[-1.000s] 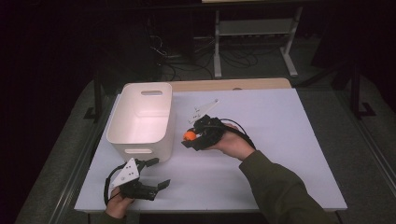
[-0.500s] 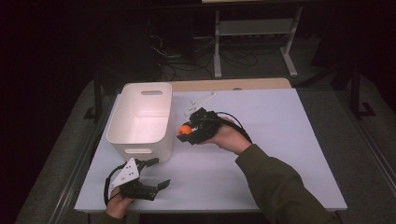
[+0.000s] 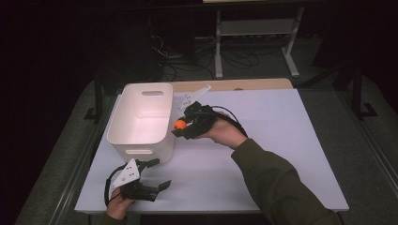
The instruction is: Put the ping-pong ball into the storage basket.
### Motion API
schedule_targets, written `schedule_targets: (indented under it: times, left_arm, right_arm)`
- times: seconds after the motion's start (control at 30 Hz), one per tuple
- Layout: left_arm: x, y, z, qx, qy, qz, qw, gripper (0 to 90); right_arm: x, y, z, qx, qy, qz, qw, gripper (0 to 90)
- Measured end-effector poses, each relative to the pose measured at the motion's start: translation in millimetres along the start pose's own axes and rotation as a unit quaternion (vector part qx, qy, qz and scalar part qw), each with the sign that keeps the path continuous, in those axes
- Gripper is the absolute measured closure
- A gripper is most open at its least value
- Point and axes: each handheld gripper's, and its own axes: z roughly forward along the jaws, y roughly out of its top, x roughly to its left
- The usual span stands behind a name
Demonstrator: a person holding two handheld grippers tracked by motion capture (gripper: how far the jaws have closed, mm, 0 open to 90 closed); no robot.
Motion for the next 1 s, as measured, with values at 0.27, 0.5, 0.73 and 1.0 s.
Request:
schedule_targets:
  times: [0.27, 0.5, 0.73, 1.0]
  left_arm:
    - [-0.2, -0.1, 0.0, -0.002, 0.0, 0.0, 1.0, 14.1]
    - [0.0, -0.1, -0.2, -0.001, 0.0, 0.001, 1.0, 14.0]
    - [0.0, -0.1, -0.3, -0.002, 0.0, 0.001, 1.0, 14.0]
    - [-0.2, -0.2, -0.5, -0.004, 0.0, 0.001, 1.0, 14.0]
  right_arm:
    - [-1.1, 11.5, 3.7, -0.004, 0.002, -0.003, 1.0, 49.5]
    - [-1.2, 22.4, 10.2, -0.007, 0.004, -0.008, 0.9999, 49.5]
    - [4.3, 36.5, 18.8, -0.01, 0.01, -0.016, 0.9998, 49.5]
    - [9.2, 44.6, 33.9, -0.005, 0.019, -0.023, 0.9995, 49.4]
